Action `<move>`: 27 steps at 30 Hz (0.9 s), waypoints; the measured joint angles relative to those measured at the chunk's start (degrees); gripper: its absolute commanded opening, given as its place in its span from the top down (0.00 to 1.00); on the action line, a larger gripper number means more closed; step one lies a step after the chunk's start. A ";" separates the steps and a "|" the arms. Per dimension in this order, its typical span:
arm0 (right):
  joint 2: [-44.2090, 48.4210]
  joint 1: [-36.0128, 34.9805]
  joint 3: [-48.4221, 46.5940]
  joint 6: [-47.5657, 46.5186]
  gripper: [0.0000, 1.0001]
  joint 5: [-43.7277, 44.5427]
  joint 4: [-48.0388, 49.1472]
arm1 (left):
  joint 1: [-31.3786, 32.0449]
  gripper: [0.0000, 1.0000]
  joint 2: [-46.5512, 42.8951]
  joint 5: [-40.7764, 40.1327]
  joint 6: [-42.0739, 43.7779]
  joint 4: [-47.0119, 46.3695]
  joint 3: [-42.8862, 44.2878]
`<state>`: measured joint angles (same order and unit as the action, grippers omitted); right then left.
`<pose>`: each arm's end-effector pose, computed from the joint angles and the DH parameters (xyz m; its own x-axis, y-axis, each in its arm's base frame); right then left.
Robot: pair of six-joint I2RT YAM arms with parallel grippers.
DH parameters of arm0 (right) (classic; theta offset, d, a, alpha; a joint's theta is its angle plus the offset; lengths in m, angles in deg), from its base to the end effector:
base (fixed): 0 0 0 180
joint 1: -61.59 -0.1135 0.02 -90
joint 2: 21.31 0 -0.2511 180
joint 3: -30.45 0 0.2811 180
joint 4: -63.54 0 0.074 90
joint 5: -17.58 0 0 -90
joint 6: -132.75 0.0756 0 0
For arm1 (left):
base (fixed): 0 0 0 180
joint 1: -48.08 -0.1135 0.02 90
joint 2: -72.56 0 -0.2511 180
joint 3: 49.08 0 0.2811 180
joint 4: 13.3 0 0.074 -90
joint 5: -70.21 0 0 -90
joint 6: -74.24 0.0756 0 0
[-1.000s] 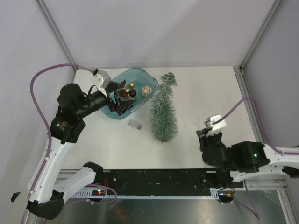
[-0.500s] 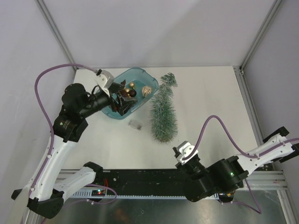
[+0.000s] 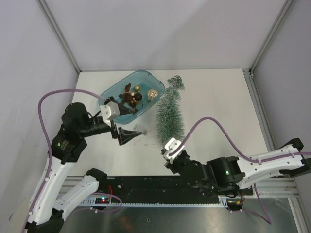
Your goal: Decorate the small christmas tree
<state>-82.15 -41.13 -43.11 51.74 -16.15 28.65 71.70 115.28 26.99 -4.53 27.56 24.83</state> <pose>-0.0002 0.2862 0.3509 -0.0291 -0.2653 -0.9637 -0.7155 0.6788 -0.1653 0.1611 -0.1306 0.4083 0.0307 0.1321 -0.9908 0.9447 0.3200 0.0719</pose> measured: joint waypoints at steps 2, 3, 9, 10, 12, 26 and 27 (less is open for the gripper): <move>-1.20 2.29 0.00 -1.14 1.00 -3.19 1.44 | 0.02 0.00 -1.29 0.24 1.55 0.94 -0.44; -1.60 3.34 0.00 -1.62 1.00 -4.70 1.99 | 0.02 0.00 -1.92 0.28 2.51 1.49 -0.63; -2.10 7.17 0.00 -3.52 1.00 -10.34 4.50 | 0.04 0.02 -5.09 0.63 8.04 4.42 -1.51; -2.10 7.54 0.00 -3.69 1.00 -10.93 4.76 | 0.07 0.01 -5.27 1.01 9.53 5.46 -1.51; -2.10 8.20 0.00 -3.98 1.00 -12.02 4.98 | 0.07 0.01 -5.18 1.22 11.89 7.45 -1.51; -2.10 9.79 0.00 -4.35 1.00 -14.62 4.52 | 0.07 0.00 -4.74 -21.46 18.23 4.24 -2.47; -2.10 9.84 0.00 -4.35 1.00 -14.75 4.52 | 0.07 0.00 -4.68 -23.76 18.25 3.06 -2.64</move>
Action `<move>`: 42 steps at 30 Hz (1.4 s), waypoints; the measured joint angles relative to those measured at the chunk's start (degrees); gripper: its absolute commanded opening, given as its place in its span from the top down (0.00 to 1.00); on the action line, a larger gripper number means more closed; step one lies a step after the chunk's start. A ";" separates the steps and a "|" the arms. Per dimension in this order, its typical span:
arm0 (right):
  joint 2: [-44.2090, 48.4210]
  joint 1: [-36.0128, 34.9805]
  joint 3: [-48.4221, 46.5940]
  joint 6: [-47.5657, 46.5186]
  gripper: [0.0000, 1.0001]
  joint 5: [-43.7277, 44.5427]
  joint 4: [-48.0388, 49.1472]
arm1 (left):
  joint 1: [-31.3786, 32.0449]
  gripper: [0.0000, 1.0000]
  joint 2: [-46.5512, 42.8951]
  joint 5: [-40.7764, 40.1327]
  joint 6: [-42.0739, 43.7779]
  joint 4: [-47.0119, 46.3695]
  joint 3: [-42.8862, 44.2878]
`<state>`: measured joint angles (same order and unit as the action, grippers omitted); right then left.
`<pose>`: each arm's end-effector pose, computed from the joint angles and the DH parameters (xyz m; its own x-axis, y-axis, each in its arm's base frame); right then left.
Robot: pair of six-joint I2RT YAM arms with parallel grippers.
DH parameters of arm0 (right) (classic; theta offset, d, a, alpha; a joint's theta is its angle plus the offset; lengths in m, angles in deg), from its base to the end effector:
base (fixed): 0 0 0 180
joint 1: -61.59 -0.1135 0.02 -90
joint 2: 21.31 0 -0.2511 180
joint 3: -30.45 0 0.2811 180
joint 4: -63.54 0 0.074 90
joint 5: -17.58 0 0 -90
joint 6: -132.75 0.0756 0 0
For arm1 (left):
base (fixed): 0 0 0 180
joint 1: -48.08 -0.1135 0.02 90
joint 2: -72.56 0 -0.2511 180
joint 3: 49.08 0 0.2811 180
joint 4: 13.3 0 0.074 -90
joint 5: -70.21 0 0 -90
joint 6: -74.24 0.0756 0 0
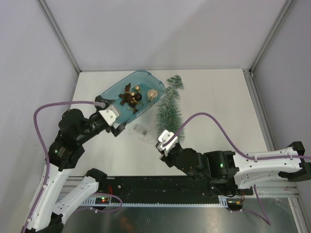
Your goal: Decorate the small christmas tree
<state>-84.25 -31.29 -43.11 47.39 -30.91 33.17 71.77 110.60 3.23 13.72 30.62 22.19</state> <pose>0.0347 0.3071 0.3448 -0.0461 -0.2890 -0.9562 -0.7781 0.6107 -0.1471 0.1699 -0.1068 0.3956 0.2073 0.4037 -0.8911 0.7118 0.5626 0.4204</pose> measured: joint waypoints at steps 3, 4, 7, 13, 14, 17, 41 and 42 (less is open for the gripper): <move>0.00 0.04 0.00 0.00 1.00 -0.09 0.00 | -0.02 0.00 0.46 -6.49 -0.04 -2.67 -0.02; 0.00 0.09 0.00 0.00 1.00 -0.22 0.00 | -0.02 0.00 0.57 -8.26 -0.04 -3.43 -0.02; 0.00 0.13 0.02 0.00 1.00 -0.42 0.00 | -0.11 0.00 0.52 -12.15 -0.02 -4.59 -0.02; 0.13 0.55 0.04 -0.02 1.00 -0.42 -0.02 | -1.55 0.00 -3.54 -8.28 0.81 -4.94 -0.68; 0.24 0.68 0.07 -0.02 1.00 -0.42 -0.02 | -1.68 0.00 -4.46 -6.32 1.16 -4.44 -0.81; 0.76 1.33 0.44 -0.09 1.00 -0.42 0.00 | -1.75 0.00 -7.37 1.09 2.75 -2.14 -0.76; 2.93 3.78 2.51 -0.22 1.00 -1.46 0.92 | -1.75 0.06 1.75 27.82 11.69 9.94 -0.37; 2.93 3.74 2.51 -0.22 1.00 -1.49 0.96 | -1.75 0.12 2.86 28.02 11.78 9.77 -0.37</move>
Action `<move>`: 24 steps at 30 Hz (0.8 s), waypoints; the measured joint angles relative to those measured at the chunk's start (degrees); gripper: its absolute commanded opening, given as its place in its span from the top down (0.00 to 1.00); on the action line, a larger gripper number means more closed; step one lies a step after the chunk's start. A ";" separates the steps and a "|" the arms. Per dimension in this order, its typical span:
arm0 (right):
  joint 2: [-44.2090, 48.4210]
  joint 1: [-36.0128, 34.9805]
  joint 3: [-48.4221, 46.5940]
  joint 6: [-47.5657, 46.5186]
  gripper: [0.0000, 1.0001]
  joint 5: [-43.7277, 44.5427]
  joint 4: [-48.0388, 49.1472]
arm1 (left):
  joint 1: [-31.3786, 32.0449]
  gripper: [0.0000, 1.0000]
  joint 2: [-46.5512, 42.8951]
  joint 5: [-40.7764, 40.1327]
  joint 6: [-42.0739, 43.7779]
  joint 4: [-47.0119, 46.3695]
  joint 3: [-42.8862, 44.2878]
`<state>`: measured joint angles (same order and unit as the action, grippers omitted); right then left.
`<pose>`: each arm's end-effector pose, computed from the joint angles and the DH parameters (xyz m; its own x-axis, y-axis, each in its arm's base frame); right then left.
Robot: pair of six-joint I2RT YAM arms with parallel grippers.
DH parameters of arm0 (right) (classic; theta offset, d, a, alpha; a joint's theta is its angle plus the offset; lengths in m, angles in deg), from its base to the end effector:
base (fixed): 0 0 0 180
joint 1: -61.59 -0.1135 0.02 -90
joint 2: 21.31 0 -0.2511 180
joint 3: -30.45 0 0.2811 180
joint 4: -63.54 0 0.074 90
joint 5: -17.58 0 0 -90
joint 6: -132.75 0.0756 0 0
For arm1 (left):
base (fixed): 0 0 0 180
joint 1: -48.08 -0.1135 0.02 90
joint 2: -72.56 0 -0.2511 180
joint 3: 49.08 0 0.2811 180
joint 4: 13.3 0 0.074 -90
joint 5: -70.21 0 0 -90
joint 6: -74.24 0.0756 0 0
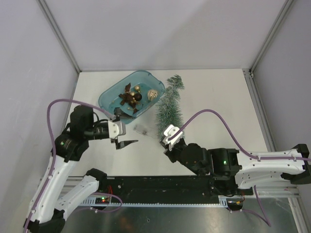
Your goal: Decorate the small christmas tree
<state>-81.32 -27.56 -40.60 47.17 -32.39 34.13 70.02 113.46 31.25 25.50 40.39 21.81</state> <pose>0.0530 0.2948 0.3432 -0.0630 -0.2663 -0.9618 -0.7540 0.6441 -0.1290 0.1496 -0.1236 0.3696 0.3102 0.3221 -0.8944 0.9190 0.1394 0.3689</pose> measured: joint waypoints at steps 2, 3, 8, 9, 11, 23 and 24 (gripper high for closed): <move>0.00 0.00 0.00 0.00 1.00 -0.02 0.24 | 0.00 0.27 1.92 0.22 0.28 -0.20 0.00; 0.00 0.00 0.02 -0.02 1.00 -0.02 0.31 | 0.00 0.36 2.86 0.28 0.50 -0.24 0.07; 0.00 0.00 0.28 -0.02 1.00 -0.26 0.42 | 0.00 0.70 5.88 0.09 1.33 -0.52 2.12; 0.00 0.00 0.37 0.00 1.00 -0.35 0.42 | 0.00 0.74 5.97 0.04 1.40 -0.59 2.51; 0.00 0.02 0.48 0.00 1.00 -0.46 0.39 | 0.00 0.78 5.75 0.02 1.60 -0.92 3.17; 0.79 0.39 0.66 0.04 1.00 -0.94 0.31 | -0.02 1.00 3.15 -9.05 0.07 -2.60 3.98; 0.79 0.39 0.66 0.04 1.00 -0.96 0.31 | -0.07 1.00 3.30 -11.47 -0.87 -3.63 4.11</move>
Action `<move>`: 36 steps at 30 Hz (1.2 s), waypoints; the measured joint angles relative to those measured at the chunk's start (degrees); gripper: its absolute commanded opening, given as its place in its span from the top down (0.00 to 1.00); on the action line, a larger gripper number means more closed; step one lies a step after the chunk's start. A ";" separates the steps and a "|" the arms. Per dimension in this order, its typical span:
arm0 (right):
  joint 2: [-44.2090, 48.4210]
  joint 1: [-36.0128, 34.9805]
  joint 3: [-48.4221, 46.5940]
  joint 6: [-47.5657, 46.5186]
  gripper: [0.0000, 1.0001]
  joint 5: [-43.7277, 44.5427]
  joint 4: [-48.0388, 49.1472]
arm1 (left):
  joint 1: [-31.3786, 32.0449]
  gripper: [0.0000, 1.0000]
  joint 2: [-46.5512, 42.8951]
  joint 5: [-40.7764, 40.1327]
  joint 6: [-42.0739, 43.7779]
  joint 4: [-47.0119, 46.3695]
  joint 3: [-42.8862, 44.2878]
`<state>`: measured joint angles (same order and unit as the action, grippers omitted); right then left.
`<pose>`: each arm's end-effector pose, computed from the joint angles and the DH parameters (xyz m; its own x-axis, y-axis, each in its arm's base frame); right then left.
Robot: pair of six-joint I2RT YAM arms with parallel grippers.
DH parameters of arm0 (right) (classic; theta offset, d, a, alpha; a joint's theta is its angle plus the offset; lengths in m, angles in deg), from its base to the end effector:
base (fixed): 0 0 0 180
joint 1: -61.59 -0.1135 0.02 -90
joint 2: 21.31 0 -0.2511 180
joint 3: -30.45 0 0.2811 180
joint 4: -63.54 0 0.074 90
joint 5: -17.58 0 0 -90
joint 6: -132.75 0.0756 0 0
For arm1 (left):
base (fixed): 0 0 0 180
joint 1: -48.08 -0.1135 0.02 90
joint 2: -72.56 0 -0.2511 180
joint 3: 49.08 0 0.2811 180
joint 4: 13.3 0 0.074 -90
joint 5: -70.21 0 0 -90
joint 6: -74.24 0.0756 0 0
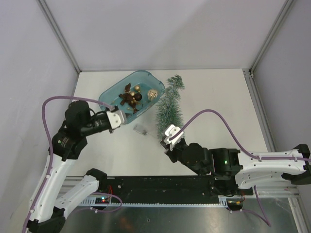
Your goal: Decorate the small christmas tree
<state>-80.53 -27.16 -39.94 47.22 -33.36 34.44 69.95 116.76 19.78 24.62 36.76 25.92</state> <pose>0.0540 0.2924 0.3428 -0.0662 -0.2588 -0.9637 -0.7604 0.6384 -0.1192 0.1735 -0.1215 0.3889 0.3144 0.4119 -0.8553 0.8422 0.2947 0.4515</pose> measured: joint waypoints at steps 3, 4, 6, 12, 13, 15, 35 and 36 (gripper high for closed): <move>0.00 0.00 0.04 0.02 1.00 -0.07 -0.02 | -0.26 1.00 0.66 -8.02 -2.80 -3.89 0.22; 0.02 -0.02 0.09 0.04 1.00 -0.09 -0.02 | -0.44 1.00 0.92 -11.13 -3.98 -5.57 0.37; 0.00 -0.04 0.11 0.07 1.00 -0.11 -0.07 | -1.07 1.00 1.68 -17.42 -6.21 -9.46 0.66; 0.11 -0.66 0.42 0.70 1.00 -0.09 -0.07 | -5.16 1.00 4.52 -34.21 -12.41 -18.86 2.67; 0.17 -0.79 0.63 0.92 1.00 -0.09 -0.07 | -5.66 1.00 5.09 -36.79 -13.31 -20.06 3.32; 0.28 -1.07 1.09 1.22 1.00 -0.07 -0.09 | -6.49 0.99 6.29 -40.59 -14.62 -21.97 4.74; -6.21 0.98 2.67 4.48 0.75 -2.58 7.02 | -7.21 0.99 17.20 -40.63 -17.81 -26.25 10.16; -6.40 1.33 2.78 4.50 0.71 -3.13 7.21 | -7.28 0.99 17.42 -41.75 -17.73 -26.60 10.14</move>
<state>-86.93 -25.83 -37.17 51.72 -36.48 41.65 62.67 134.18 -21.97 6.90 10.16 36.06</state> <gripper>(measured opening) 0.176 0.014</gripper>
